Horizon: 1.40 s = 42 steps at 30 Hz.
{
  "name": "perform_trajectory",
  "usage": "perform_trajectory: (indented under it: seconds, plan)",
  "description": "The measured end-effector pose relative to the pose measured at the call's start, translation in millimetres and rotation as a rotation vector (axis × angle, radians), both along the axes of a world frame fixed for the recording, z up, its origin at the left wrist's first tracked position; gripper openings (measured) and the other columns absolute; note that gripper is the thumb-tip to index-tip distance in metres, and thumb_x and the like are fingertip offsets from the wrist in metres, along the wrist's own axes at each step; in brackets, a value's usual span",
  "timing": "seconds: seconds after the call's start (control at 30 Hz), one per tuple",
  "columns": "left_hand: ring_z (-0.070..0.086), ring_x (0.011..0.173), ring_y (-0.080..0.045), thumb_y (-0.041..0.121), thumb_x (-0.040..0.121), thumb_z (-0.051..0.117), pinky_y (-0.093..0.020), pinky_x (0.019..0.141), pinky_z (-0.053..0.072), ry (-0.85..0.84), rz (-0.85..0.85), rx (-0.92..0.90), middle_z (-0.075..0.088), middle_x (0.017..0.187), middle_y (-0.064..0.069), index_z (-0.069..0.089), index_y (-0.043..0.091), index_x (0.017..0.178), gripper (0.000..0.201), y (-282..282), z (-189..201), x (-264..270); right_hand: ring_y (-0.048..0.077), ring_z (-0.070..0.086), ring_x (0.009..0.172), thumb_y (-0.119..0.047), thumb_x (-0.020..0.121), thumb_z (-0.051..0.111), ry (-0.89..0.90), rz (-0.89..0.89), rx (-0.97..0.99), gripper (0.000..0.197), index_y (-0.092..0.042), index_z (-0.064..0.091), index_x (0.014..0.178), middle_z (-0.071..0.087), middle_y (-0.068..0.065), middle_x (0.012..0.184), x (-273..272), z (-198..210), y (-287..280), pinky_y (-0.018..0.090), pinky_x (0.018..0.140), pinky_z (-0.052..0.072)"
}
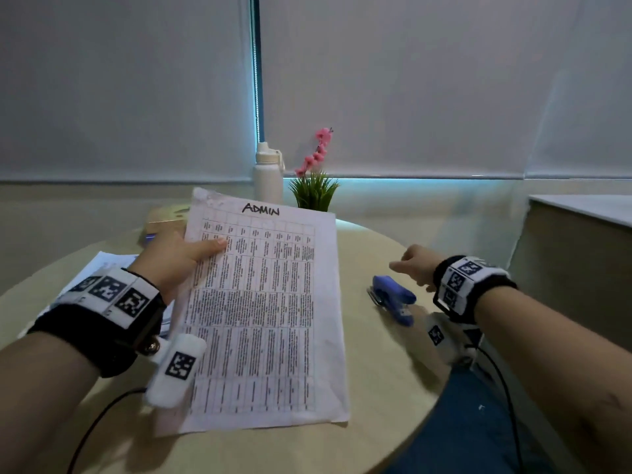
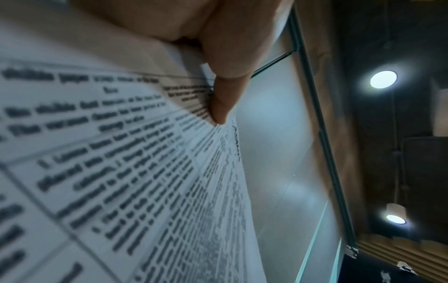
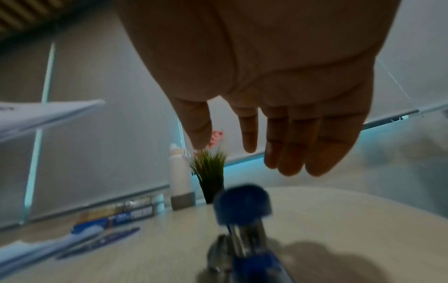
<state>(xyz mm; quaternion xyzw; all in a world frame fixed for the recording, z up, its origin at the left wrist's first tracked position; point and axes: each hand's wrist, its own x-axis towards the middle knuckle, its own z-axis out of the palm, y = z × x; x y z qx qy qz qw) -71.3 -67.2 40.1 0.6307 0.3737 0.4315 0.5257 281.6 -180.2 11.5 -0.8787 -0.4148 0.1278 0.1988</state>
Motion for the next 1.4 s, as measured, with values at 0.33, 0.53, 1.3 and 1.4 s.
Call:
perform_trajectory:
  seconds: [0.33,0.53,1.3,1.4]
  plan:
    - [0.073,0.069,-0.028,0.009,0.086,0.065,-0.039,0.074,0.054,0.142,0.007,0.007,0.075,0.078,-0.012,0.071,0.006,0.092,0.008,12.0,-29.3,7.6,0.026,0.053,0.087,-0.043,0.09,0.049,-0.14,0.008,-0.32,0.042,-0.005,0.058,0.105,0.055,0.009,0.094,-1.0,-35.0,33.5,0.029,0.075,0.038]
    - [0.071,0.077,-0.031,0.008,0.085,0.066,-0.049,0.086,0.054,0.204,-0.01,0.004,0.075,0.082,-0.013,0.071,0.007,0.088,0.006,7.7,-36.6,13.5,0.025,0.055,0.072,-0.031,0.083,0.056,-0.099,-0.025,-0.284,0.029,-0.012,0.055,0.061,0.056,0.005,0.066,3.5,-22.2,21.1,0.028,0.068,0.039]
    - [0.069,0.071,-0.024,0.016,0.083,0.07,-0.043,0.076,0.055,0.211,-0.293,0.187,0.072,0.073,-0.007,0.071,0.016,0.076,0.008,-55.8,-2.7,54.5,0.02,0.064,0.075,-0.042,0.082,0.064,0.631,0.249,1.295,0.023,-0.02,0.056,0.079,0.064,0.006,0.081,-162.8,95.9,-1.5,0.037,0.073,0.055]
    - [0.067,0.063,-0.014,0.015,0.084,0.069,-0.035,0.07,0.052,0.198,-0.295,0.19,0.07,0.064,0.004,0.07,0.019,0.071,0.013,-56.3,-2.3,55.3,0.02,0.064,0.072,-0.038,0.083,0.065,0.649,0.272,1.3,0.02,-0.022,0.055,0.078,0.064,0.003,0.076,-169.3,96.4,-3.1,0.04,0.073,0.056]
